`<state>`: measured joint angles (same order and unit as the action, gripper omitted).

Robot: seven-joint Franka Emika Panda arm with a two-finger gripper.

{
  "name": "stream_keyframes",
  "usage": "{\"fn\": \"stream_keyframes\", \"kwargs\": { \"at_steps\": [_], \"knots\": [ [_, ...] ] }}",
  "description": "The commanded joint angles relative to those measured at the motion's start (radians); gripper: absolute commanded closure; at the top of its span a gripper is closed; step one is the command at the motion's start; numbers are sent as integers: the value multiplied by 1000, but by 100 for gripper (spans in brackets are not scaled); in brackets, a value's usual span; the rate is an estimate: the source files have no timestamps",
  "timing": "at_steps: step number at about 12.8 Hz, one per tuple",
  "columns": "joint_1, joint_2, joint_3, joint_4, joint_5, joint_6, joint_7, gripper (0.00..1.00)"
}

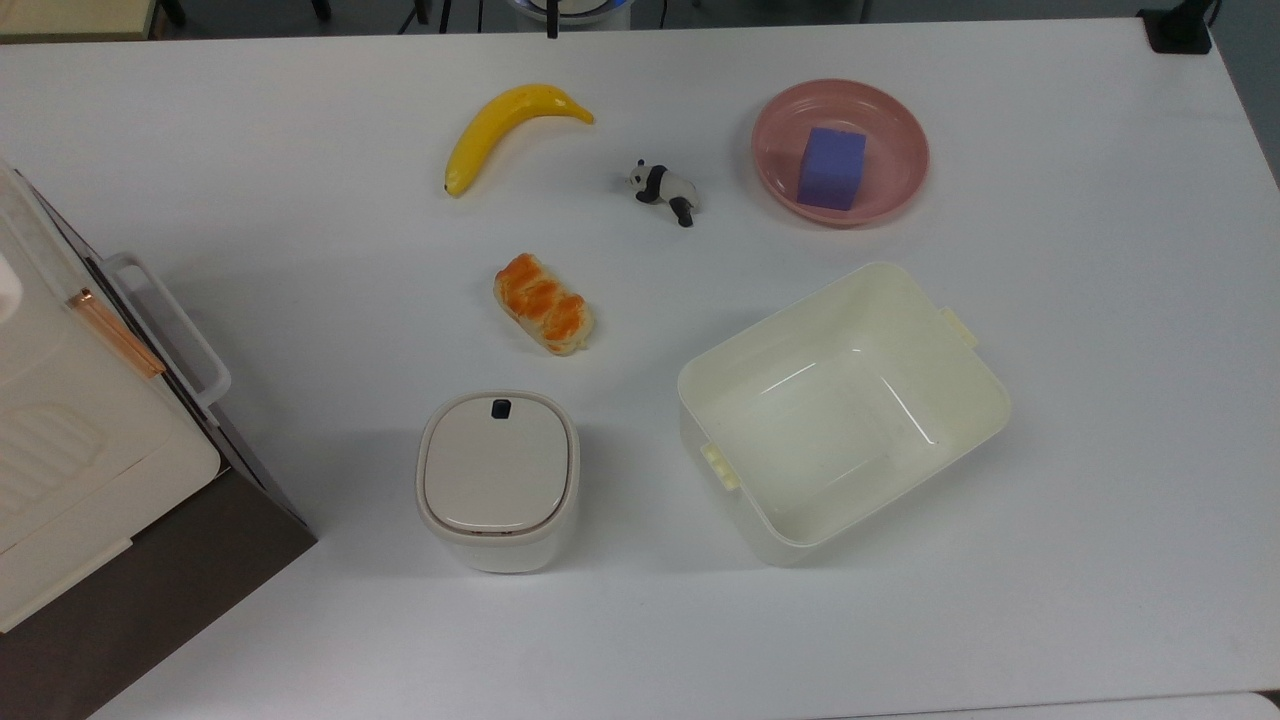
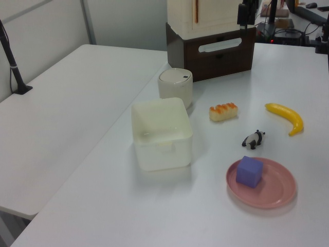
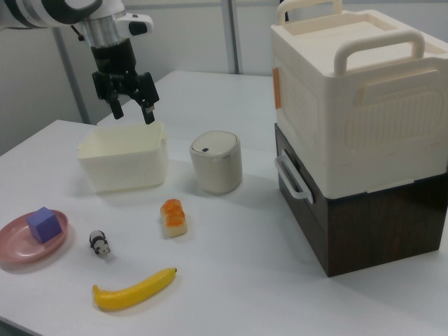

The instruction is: Slide the drawer open

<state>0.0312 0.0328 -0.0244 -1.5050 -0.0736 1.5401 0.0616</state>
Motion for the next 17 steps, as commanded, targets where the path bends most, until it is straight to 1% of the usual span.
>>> {"fn": "stream_keyframes", "kwargs": {
  "at_steps": [1, 7, 9, 13, 16, 17],
  "knots": [
    [-37, -4, -9, -47, 24, 18, -245, 0],
    [-37, -5, -9, -49, 26, 14, -233, 0],
    [-39, -1, -9, -47, 26, 20, -253, 0],
    [-80, 19, -9, -49, 26, 77, -416, 0],
    [-93, 56, -9, -47, 23, 124, -483, 0],
    [-108, 71, -9, -49, 21, 152, -508, 0]
  ]
}}
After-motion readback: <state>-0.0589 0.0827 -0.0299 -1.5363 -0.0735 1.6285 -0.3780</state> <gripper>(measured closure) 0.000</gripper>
